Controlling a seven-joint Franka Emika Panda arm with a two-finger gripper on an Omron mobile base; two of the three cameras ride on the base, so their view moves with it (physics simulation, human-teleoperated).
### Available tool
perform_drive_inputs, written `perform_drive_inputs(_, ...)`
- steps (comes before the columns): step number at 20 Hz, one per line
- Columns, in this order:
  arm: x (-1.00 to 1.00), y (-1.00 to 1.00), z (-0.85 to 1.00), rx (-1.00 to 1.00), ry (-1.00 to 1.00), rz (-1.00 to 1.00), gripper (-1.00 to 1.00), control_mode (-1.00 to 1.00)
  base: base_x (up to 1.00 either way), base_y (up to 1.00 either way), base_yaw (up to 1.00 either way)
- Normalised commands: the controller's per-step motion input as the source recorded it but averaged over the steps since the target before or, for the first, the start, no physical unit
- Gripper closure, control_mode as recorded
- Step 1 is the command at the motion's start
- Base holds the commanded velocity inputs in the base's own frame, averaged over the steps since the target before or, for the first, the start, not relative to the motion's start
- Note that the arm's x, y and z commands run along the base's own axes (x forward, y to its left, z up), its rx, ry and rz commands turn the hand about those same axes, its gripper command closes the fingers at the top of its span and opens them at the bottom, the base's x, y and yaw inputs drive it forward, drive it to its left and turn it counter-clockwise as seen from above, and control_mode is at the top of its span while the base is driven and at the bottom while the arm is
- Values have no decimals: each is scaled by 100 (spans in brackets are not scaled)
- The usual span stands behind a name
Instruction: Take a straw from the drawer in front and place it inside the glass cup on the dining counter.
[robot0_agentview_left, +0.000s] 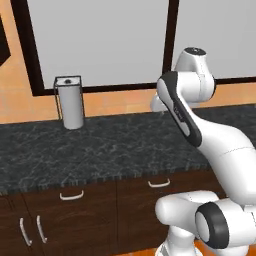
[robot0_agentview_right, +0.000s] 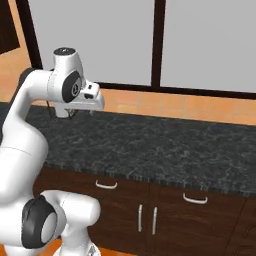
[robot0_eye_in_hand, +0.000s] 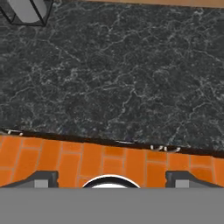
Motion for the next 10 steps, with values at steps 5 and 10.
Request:
perform_drive_inputs(5, 0, 0, 0, 0, 0, 0, -100, 100, 7, -76, 45)
perform_drive_inputs(10, 0, 0, 0, 0, 0, 0, -100, 100, 9, -66, 63)
